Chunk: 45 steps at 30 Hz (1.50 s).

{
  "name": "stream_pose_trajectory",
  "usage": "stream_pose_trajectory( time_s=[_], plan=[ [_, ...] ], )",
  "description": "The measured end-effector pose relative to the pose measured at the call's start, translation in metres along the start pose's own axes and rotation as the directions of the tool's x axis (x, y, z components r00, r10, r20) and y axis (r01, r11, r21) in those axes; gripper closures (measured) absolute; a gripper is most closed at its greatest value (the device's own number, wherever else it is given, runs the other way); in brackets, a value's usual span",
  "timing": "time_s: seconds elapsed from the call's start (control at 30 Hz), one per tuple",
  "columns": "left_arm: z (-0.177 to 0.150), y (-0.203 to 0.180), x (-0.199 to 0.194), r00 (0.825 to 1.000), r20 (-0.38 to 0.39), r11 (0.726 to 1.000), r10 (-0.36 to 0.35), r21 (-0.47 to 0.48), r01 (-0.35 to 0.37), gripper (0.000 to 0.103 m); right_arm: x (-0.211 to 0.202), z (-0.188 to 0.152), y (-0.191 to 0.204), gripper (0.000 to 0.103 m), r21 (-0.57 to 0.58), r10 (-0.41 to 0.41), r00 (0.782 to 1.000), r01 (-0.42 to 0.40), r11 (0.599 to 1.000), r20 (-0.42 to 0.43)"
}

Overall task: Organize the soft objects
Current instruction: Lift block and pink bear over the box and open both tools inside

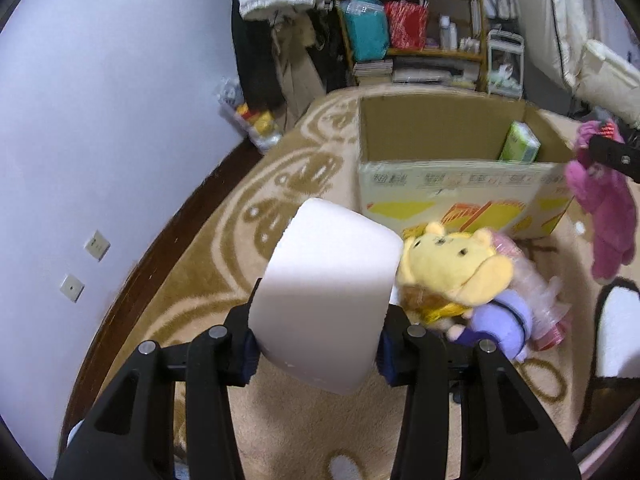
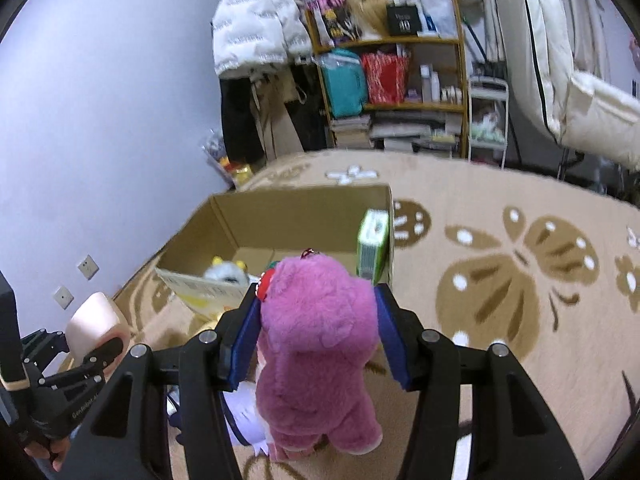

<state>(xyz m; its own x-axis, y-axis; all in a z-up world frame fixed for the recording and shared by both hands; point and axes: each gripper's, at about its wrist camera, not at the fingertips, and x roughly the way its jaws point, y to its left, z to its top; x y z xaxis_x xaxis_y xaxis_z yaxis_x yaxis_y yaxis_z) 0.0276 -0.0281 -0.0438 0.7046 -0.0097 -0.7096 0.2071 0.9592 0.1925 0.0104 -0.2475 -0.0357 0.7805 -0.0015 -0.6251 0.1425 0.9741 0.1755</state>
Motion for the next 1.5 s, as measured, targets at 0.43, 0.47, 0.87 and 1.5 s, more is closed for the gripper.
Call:
stream_pose_trajectory(
  time_s=[0.43, 0.47, 0.87, 1.5],
  plan=[
    [0.020, -0.001, -0.033, 0.981, 0.189, 0.999, 0.033, -0.016, -0.031, 0.059, -0.017, 0.021, 0.015, 0.045, -0.050, 0.026, 0.993, -0.021, 0.999, 0.113],
    [0.021, 0.000, -0.033, 0.980, 0.195, 0.999, 0.031, -0.019, -0.028, 0.059, -0.018, 0.022, 0.015, 0.045, -0.050, 0.029, 0.993, -0.023, 0.999, 0.118],
    [0.056, -0.005, -0.033, 0.959, 0.284, 1.000, 0.010, -0.009, -0.008, 0.059, -0.019, 0.046, 0.012, 0.045, -0.061, 0.053, 0.983, -0.043, 0.997, 0.177],
    [0.106, -0.015, 0.008, 0.951, 0.307, 0.999, 0.036, 0.019, -0.044, 0.059, 0.019, 0.071, 0.029, 0.045, -0.156, -0.053, 0.972, 0.091, 0.984, 0.231]
  ],
)
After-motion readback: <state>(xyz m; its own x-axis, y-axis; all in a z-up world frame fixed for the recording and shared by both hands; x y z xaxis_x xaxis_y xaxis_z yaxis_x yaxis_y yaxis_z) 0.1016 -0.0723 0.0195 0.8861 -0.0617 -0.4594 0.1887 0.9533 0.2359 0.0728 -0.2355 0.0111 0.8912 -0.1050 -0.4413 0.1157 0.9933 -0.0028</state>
